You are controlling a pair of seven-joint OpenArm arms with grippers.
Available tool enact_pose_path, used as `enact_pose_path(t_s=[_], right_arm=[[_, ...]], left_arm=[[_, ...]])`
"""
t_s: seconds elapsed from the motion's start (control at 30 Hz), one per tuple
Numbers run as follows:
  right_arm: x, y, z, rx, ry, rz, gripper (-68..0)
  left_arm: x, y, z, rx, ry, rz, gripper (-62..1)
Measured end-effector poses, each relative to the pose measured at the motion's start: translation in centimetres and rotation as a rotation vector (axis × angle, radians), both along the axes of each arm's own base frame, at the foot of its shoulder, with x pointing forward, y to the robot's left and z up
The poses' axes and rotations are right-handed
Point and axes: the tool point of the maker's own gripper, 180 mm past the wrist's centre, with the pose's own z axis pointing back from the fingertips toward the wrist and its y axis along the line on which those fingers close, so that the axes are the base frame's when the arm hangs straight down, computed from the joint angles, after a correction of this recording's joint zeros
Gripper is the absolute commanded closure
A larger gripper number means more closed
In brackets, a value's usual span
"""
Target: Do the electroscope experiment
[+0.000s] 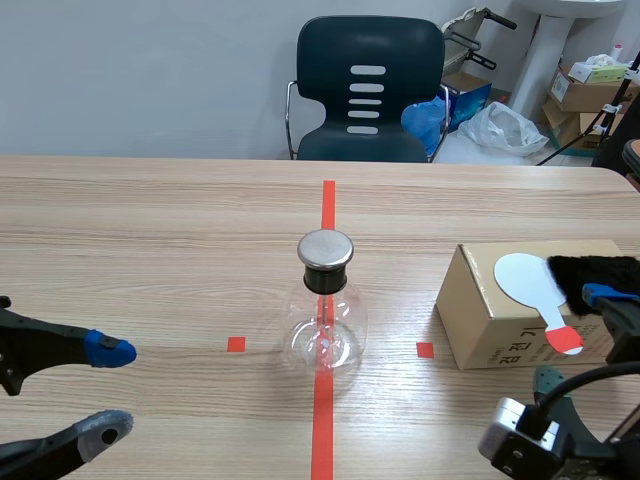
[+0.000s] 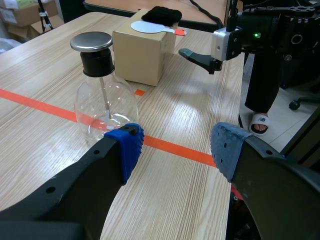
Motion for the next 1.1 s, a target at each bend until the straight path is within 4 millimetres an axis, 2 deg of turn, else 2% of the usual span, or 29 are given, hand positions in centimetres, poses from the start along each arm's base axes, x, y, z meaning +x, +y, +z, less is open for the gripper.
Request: enact_pose_path(t_s=[0.33, 0.57, 0.73, 0.97, 1.1], right_arm=[[-0.1, 0.1, -0.3, 0.001, 0.019, 0.007, -64.2], [0.0, 0.0, -0.3, 0.000, 0.019, -0.001, -52.2], [0.0, -0.2, -0.3, -0.001, 0.019, -0.012, -50.5], [0.1, -1.0, -0.2, -0.013, 0.013, -0.031, -31.8], [0.2, -0.9, -0.1, -0.015, 0.010, -0.027, -26.4]], left_arm=[[0.0, 0.0, 0.0, 0.000, 0.000, 0.000, -32.8], [0.0, 0.0, 0.0, 0.000, 0.000, 0.000, -32.8], [0.0, 0.0, 0.0, 0.000, 0.000, 0.000, -32.8], [0.0, 0.0, 0.0, 0.000, 0.000, 0.000, -32.8], [0.0, 0.0, 0.0, 0.000, 0.000, 0.000, -32.8]])
